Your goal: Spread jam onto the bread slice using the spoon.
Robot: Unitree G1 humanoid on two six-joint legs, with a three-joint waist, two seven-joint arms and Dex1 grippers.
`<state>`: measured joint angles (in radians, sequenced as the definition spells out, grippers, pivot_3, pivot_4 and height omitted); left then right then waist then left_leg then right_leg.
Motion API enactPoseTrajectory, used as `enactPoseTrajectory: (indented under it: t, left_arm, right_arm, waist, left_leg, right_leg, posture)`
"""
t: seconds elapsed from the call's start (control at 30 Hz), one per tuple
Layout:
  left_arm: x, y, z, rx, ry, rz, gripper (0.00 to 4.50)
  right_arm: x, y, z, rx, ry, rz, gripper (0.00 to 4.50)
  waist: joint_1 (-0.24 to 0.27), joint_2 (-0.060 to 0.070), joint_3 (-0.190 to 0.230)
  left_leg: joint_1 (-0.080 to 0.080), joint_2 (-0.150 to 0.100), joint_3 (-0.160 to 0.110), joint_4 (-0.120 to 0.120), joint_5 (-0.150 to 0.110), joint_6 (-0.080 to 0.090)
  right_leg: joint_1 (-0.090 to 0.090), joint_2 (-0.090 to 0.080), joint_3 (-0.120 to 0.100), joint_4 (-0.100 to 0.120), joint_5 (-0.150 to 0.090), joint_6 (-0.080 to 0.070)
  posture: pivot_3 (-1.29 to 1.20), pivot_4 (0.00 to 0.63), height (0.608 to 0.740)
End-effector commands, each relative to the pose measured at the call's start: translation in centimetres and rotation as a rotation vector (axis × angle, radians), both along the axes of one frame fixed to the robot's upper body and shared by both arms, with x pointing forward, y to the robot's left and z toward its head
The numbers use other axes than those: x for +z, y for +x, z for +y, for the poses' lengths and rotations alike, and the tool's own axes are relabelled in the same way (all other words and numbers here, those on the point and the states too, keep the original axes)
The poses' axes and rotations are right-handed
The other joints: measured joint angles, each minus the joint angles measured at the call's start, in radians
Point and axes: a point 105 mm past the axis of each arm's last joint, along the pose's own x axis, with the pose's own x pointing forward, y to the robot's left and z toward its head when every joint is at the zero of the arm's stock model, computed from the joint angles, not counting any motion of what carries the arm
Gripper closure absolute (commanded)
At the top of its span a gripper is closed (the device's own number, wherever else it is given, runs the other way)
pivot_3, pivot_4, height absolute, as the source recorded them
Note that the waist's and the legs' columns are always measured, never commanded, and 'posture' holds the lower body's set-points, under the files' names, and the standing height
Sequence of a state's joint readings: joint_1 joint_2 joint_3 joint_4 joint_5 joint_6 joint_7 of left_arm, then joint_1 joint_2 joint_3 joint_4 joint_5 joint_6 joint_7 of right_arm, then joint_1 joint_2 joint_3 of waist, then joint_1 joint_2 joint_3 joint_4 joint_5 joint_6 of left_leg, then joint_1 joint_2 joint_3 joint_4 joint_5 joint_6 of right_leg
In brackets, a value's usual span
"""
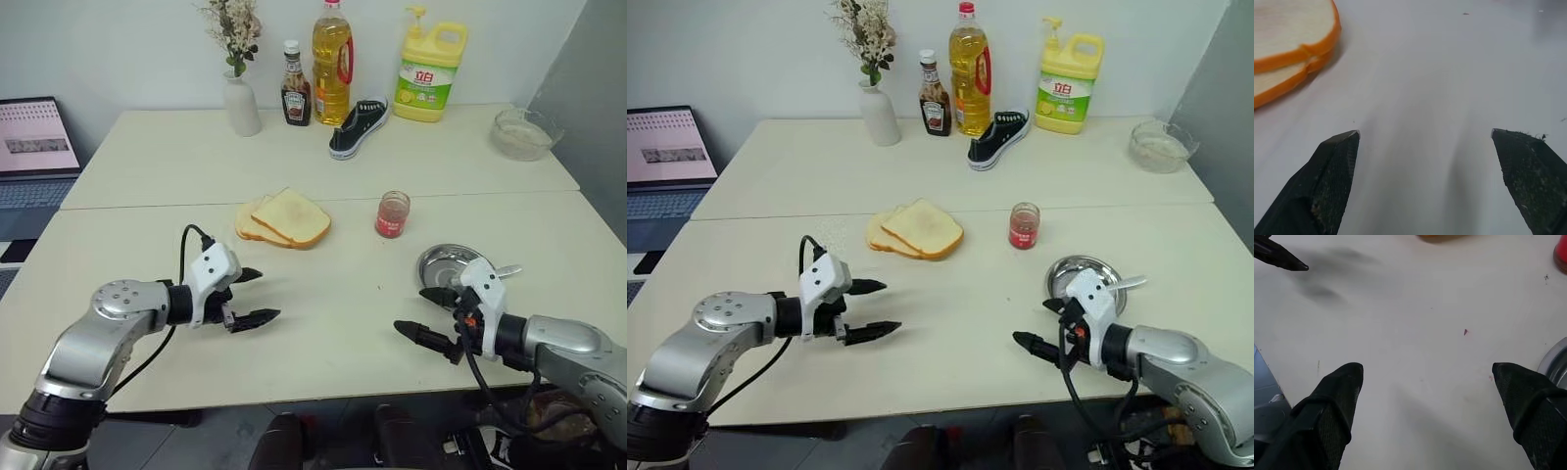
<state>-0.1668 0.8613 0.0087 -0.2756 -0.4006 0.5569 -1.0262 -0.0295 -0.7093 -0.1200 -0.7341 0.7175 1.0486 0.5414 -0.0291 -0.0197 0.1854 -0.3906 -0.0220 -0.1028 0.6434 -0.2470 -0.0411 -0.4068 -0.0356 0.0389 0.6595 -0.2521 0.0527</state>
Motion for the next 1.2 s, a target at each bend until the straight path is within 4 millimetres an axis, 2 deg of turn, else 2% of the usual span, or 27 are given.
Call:
enactPoseTrajectory:
  t: [0.03, 0.2, 0.37, 0.43, 0.57, 0.67, 0.73, 0.8, 0.87, 0.93, 1.1, 1.2]
  left_arm:
    - [1.2, -0.1, -0.2, -0.035, -0.008, -0.039, 0.00]
    - [1.6, 0.8, -1.0, -0.009, -0.039, -0.068, 0.00]
    - [2.5, 1.6, -0.4, 0.023, -0.056, -0.085, 0.00]
    - [3.4, 3.4, 0.3, 0.090, -0.076, -0.130, 0.00]
    - [6.8, 9.3, 1.9, 0.311, -0.176, -0.282, 0.00]
    - [8.0, 13.2, 2.1, 0.434, -0.238, -0.350, 0.00]
    - [7.6, 15.3, 1.9, 0.509, -0.253, -0.346, 0.00]
    - [7.1, 16.5, 1.7, 0.544, -0.242, -0.343, 0.00]
    - [6.2, 17.1, 0.0, 0.512, -0.261, -0.299, 0.00]
    - [4.9, 17.3, -1.3, 0.465, -0.231, -0.269, 0.00]
    - [2.9, 17.3, -1.8, 0.434, -0.201, -0.178, 0.00]
    - [2.0, 17.0, -1.9, 0.419, -0.183, -0.120, 0.00]
  right_arm:
    - [1.0, -0.2, 0.1, 0.020, 0.001, -0.048, 0.01]
    - [0.7, 0.2, -0.5, -0.017, -0.014, -0.055, 0.01]
    - [1.3, 0.6, -0.4, -0.034, -0.031, -0.115, 0.01]
    - [2.1, 1.7, -0.4, -0.070, -0.019, -0.165, 0.01]
    - [4.0, 3.2, 1.1, -0.064, 0.001, -0.264, 0.01]
    - [5.0, 3.8, 2.5, -0.022, 0.026, -0.310, 0.01]
    - [5.3, 4.2, 3.2, -0.001, 0.028, -0.328, 0.01]
    - [5.5, 4.5, 3.6, 0.010, 0.026, -0.337, 0.01]
    - [5.8, 4.8, 4.0, 0.018, 0.033, -0.346, 0.01]
    - [5.9, 4.9, 4.4, 0.023, 0.038, -0.352, 0.01]
    - [5.5, 4.8, 5.6, 0.034, 0.043, -0.360, 0.01]
    - [5.4, 4.9, 5.6, 0.022, 0.046, -0.364, 0.01]
  waist:
    - [0.000, 0.000, 0.000]
    - [0.000, 0.000, 0.000]
    - [0.000, 0.000, 0.000]
    - [0.000, 0.000, 0.000]
    - [0.003, -0.001, 0.000]
    - [0.004, -0.002, 0.000]
    - [0.004, -0.002, 0.000]
    - [0.002, -0.002, 0.000]
    - [-0.001, -0.002, 0.000]
    - [-0.001, -0.002, 0.000]
    - [-0.004, -0.002, 0.000]
    - [-0.003, -0.002, 0.000]
  left_leg:
    - [0.000, 0.000, 0.000, 0.000, 0.000, 0.000]
    - [0.000, 0.000, 0.000, 0.000, 0.000, 0.000]
    - [0.000, 0.000, 0.000, 0.000, 0.000, 0.000]
    - [0.000, 0.000, 0.000, 0.000, 0.000, 0.000]
    - [0.000, -0.002, -0.001, 0.002, 0.000, 0.000]
    - [0.000, -0.003, -0.002, 0.002, 0.000, 0.000]
    - [-0.001, -0.003, -0.002, 0.002, 0.000, 0.000]
    - [-0.001, -0.004, -0.002, 0.002, 0.000, 0.000]
    - [-0.003, -0.005, -0.001, 0.002, 0.000, 0.000]
    - [-0.005, -0.005, -0.001, 0.002, 0.000, 0.000]
    - [-0.008, -0.006, -0.001, 0.002, 0.000, 0.000]
    - [-0.007, -0.006, -0.002, 0.002, 0.000, 0.000]
  right_leg:
    - [0.000, 0.000, 0.000, 0.000, 0.000, 0.000]
    - [0.000, 0.000, 0.000, 0.000, 0.000, 0.000]
    - [0.000, 0.000, 0.000, 0.000, 0.000, 0.000]
    - [0.000, 0.000, 0.000, 0.000, 0.000, 0.000]
    - [0.001, 0.001, -0.002, 0.001, 0.001, 0.000]
    - [0.001, 0.002, -0.003, 0.000, 0.002, 0.000]
    - [0.001, 0.001, -0.003, 0.000, 0.004, -0.003]
    - [0.000, 0.001, -0.002, 0.000, 0.005, -0.004]
    - [-0.001, 0.000, -0.002, 0.000, 0.005, -0.004]
    - [-0.004, 0.000, -0.002, 0.000, 0.005, -0.004]
    - [-0.008, 0.001, -0.002, 0.003, 0.005, -0.005]
    - [-0.008, 0.001, -0.003, 0.004, 0.005, -0.004]
  posture:
    - [0.00, 0.150, 0.740]
    - [0.00, 0.150, 0.740]
    - [0.00, 0.150, 0.740]
    - [0.00, 0.150, 0.740]
    - [0.00, 0.150, 0.740]
    - [0.00, 0.150, 0.740]
    - [0.00, 0.150, 0.740]
    - [0.00, 0.150, 0.740]
    - [0.00, 0.150, 0.740]
    - [0.00, 0.150, 0.740]
    - [0.00, 0.150, 0.740]
    - [0.00, 0.150, 0.740]
